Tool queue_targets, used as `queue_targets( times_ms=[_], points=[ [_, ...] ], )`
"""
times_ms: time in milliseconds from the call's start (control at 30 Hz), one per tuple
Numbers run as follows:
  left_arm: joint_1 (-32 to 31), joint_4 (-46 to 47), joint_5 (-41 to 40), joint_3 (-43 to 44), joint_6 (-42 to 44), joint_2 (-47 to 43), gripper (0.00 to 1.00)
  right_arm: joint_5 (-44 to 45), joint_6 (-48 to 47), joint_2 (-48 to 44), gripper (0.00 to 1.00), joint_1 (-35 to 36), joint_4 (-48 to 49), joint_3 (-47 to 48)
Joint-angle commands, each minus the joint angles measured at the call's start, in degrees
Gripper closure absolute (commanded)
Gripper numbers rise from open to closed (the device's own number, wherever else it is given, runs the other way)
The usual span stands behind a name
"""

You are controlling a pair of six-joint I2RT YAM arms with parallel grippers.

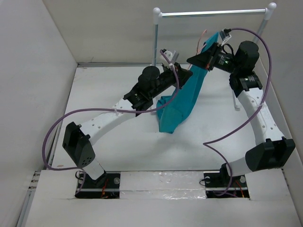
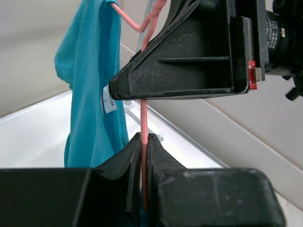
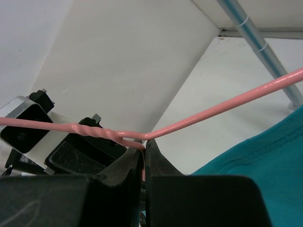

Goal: Place the t-shirt on the hanger
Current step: Place the hanger at the clothesline.

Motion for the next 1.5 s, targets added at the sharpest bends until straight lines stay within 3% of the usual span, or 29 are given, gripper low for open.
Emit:
queue_targets(
  times_ms=[0, 100, 133, 233, 333, 700, 767, 867, 1000, 1033, 1200, 1267, 1333, 1367, 1467],
  points=[
    [-1.54, 5.31, 3.42, 5.65, -1.89, 0.27, 1.00, 9.60, -2.76, 0.60, 1.00, 0.44, -0.82, 5.79],
    [-1.54, 5.75, 2.54, 7.68, -5.40, 2.20, 1.00, 13.47, -4.43, 0.17, 0.91, 2.72, -1.27, 5.01],
    [-1.54, 5.84, 1.84, 7.95, -7.33, 2.82, 1.00, 14.61, -4.78, -0.36, 0.80, 3.25, -0.58, 4.05],
    [-1.54, 6.54, -1.24, 7.69, -9.80, 3.00, 1.00, 19.79, -7.24, -2.73, 0.65, 4.66, 0.56, 0.27],
    [-1.54, 7.33, -2.91, 6.81, -12.26, 2.65, 1.00, 24.19, -8.12, -5.90, 0.58, 5.97, 4.51, -4.65],
    [-1.54, 10.06, -7.48, 4.08, -17.01, 1.59, 1.00, 42.56, -8.03, -14.68, 0.55, 14.24, 14.89, -19.34],
    [-1.54, 10.06, -7.66, 4.00, -17.19, 1.68, 1.00, 45.11, -8.65, -15.65, 0.56, 14.77, 15.43, -20.39],
    [-1.54, 10.93, -7.66, 3.29, -17.63, 1.59, 1.00, 46.09, -8.83, -15.31, 0.74, 15.38, 15.08, -20.13],
    [-1.54, 11.55, -7.66, 2.50, -17.54, 1.24, 1.00, 47.05, -8.65, -15.13, 0.81, 15.91, 14.90, -20.48],
    [-1.54, 11.55, -7.66, 2.50, -17.54, 1.24, 1.00, 46.97, -8.48, -15.13, 0.99, 15.91, 15.77, -20.66],
    [-1.54, 10.76, -3.53, 3.91, -16.05, 2.12, 1.00, 42.16, -8.13, -13.29, 1.00, 13.46, 12.97, -16.54],
    [-1.54, 10.67, -3.09, 3.73, -15.61, 1.59, 0.88, 39.67, -7.42, -12.06, 1.00, 11.09, 11.30, -13.73],
    [-1.54, 10.67, -2.74, 3.12, -14.82, 0.98, 0.71, 37.13, -7.60, -11.18, 1.00, 9.68, 8.59, -11.71],
    [-1.54, 10.76, -2.74, 2.51, -14.56, 0.19, 0.58, 36.16, -7.68, -10.39, 1.00, 8.37, 8.05, -10.13],
    [-1.54, 10.94, -2.91, 1.36, -13.68, -1.83, 0.42, 33.18, -7.25, -8.46, 1.00, 6.16, 6.11, -7.23]
  ],
)
